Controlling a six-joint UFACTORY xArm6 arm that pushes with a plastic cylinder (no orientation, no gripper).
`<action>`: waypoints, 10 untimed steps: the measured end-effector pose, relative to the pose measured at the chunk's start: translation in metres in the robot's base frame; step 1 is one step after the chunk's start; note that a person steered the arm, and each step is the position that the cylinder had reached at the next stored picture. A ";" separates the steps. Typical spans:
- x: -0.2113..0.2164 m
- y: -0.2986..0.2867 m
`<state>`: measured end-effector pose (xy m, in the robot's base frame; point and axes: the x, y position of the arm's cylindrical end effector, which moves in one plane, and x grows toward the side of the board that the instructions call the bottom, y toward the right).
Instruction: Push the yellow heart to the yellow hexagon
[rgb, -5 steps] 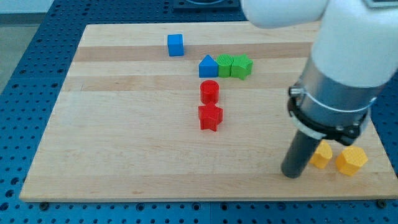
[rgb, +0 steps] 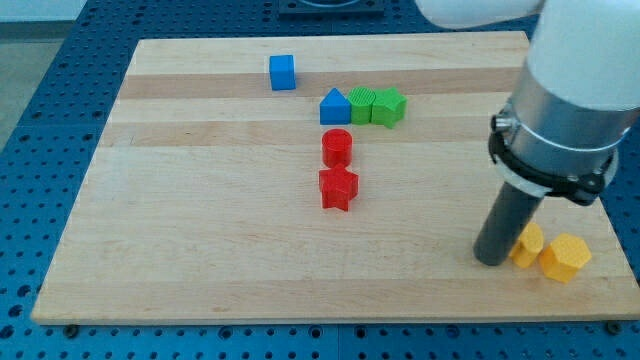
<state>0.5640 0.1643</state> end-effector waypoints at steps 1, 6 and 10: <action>0.000 0.004; -0.038 0.003; -0.025 0.018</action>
<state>0.5393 0.1820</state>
